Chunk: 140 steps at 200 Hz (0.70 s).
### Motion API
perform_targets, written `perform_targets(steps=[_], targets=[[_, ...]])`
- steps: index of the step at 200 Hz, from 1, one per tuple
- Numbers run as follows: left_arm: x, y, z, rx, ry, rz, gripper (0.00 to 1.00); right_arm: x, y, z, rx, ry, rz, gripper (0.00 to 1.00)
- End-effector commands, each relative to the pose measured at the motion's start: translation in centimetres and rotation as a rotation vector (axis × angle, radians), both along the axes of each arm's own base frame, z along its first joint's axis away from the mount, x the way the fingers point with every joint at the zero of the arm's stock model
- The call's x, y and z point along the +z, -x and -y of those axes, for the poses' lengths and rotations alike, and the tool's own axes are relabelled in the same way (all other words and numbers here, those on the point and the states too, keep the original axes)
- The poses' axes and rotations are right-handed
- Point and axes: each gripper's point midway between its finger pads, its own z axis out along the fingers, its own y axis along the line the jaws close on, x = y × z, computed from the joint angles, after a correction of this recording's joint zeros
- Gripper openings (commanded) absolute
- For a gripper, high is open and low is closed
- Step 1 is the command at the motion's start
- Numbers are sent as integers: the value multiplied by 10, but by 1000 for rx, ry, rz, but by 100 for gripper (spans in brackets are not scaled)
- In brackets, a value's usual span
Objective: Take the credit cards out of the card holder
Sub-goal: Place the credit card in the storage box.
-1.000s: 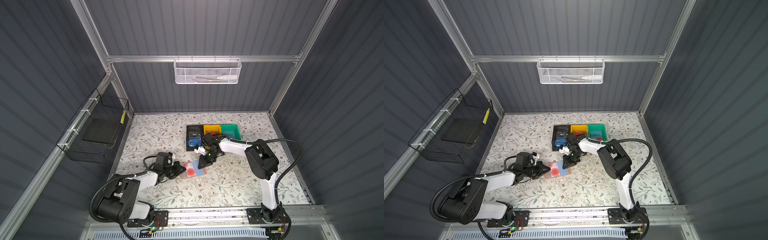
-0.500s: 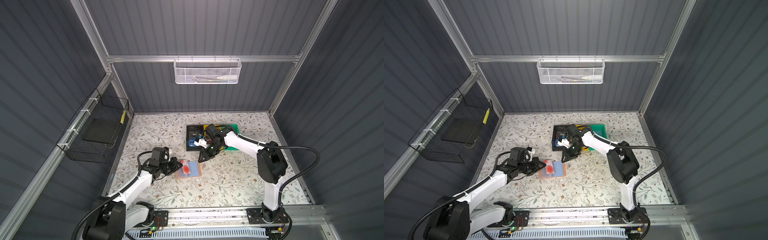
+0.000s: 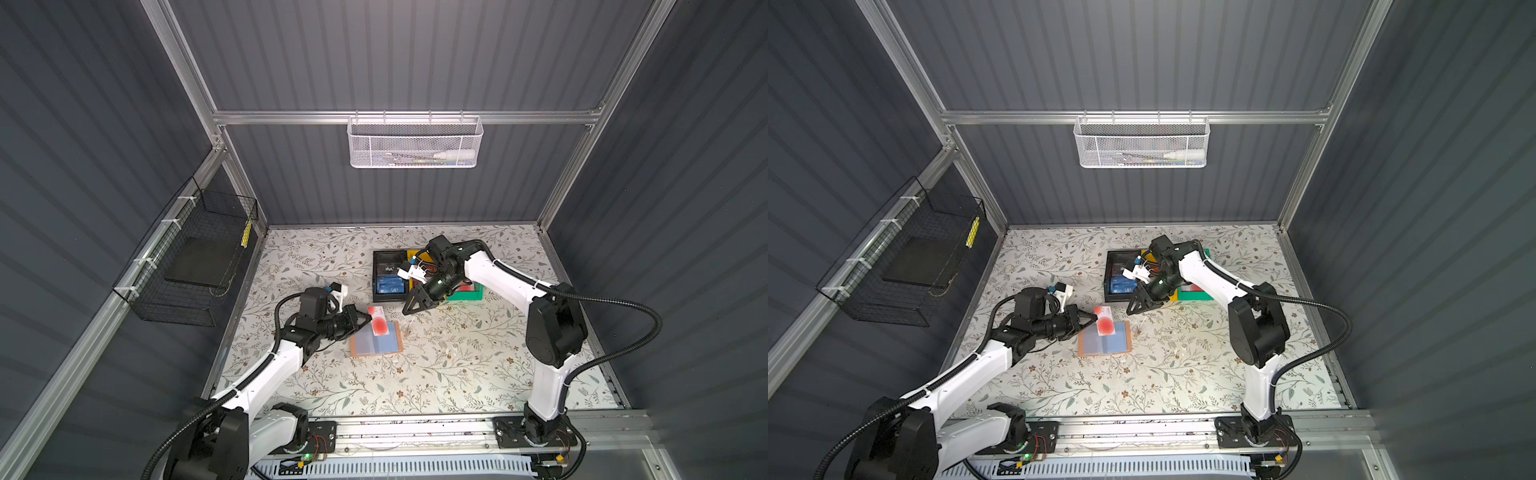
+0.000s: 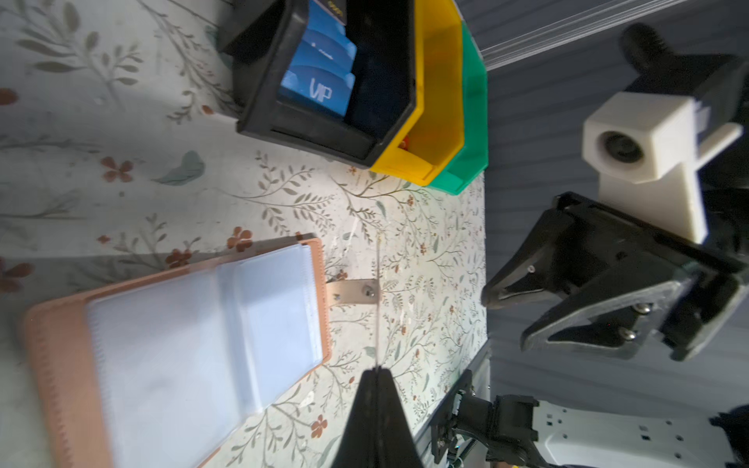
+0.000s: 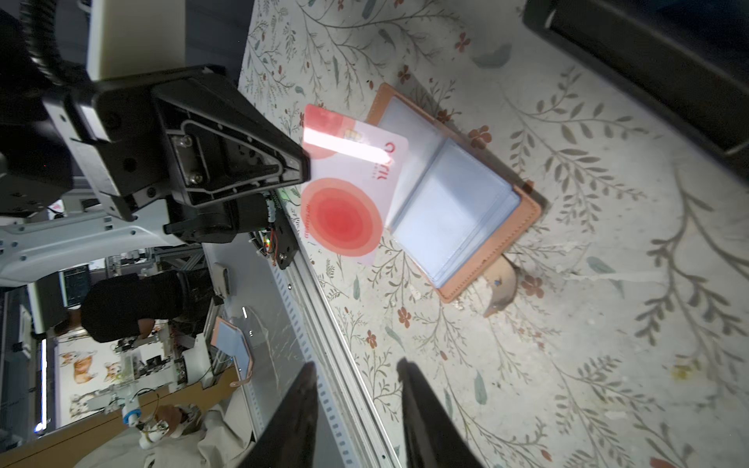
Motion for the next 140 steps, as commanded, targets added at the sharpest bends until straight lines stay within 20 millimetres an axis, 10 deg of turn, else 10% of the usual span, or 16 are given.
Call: perform_targets(steps=[1, 99, 140], targets=[[43, -4, 18, -67, 187, 130, 5, 0, 7, -8, 19, -69, -80, 38], [53, 3, 31, -98, 240, 186, 5, 12, -11, -26, 24, -136, -86, 39], [44, 1, 35, -100, 238, 161, 6, 28, -4, -33, 60, -242, -108, 25]])
